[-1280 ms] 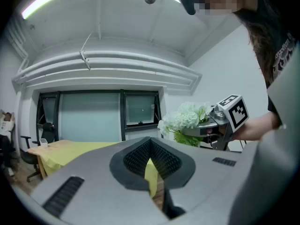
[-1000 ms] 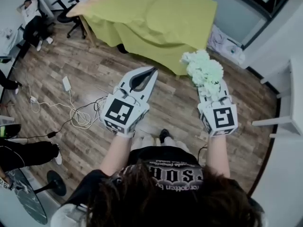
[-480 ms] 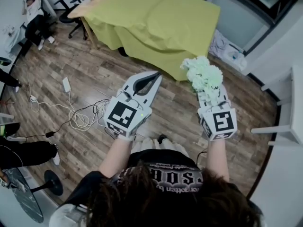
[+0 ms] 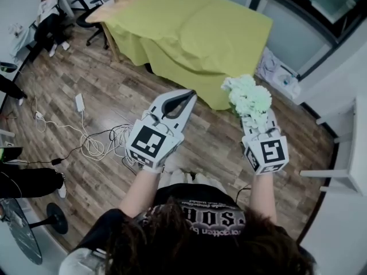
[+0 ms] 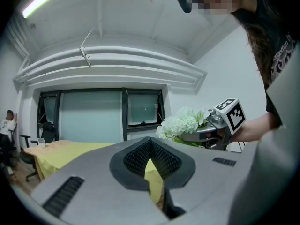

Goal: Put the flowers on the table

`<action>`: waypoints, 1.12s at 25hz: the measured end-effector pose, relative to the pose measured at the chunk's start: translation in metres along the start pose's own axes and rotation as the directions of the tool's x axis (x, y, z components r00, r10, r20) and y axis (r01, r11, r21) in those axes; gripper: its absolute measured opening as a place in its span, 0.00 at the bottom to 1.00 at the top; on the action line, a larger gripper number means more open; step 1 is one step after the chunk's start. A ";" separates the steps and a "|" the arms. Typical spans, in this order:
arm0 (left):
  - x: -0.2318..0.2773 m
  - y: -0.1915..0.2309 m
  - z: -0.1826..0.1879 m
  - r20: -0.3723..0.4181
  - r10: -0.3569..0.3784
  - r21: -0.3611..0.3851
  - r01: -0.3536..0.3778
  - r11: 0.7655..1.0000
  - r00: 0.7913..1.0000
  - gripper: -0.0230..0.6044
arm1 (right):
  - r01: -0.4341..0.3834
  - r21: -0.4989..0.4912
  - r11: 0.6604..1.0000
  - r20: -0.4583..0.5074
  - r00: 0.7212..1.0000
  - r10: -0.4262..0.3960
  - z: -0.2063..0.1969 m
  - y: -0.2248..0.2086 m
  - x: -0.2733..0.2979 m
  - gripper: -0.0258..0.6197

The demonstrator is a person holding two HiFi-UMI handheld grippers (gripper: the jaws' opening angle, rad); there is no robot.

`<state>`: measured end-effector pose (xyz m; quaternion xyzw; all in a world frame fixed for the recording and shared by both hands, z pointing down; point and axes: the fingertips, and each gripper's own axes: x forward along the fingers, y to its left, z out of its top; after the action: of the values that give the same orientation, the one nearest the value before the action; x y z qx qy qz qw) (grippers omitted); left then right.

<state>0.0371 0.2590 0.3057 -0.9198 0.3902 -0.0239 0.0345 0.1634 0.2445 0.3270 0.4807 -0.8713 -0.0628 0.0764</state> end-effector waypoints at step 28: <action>0.088 0.127 -0.009 -0.014 0.013 -0.011 -0.013 1.000 1.000 0.03 | 0.004 -0.010 1.000 -0.048 0.999 -0.004 -0.007 -0.062 0.144 0.13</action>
<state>0.0068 0.1076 0.3060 -0.9172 0.3964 -0.0277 0.0270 0.1407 0.0893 0.3333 0.4835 -0.8678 -0.0555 0.0997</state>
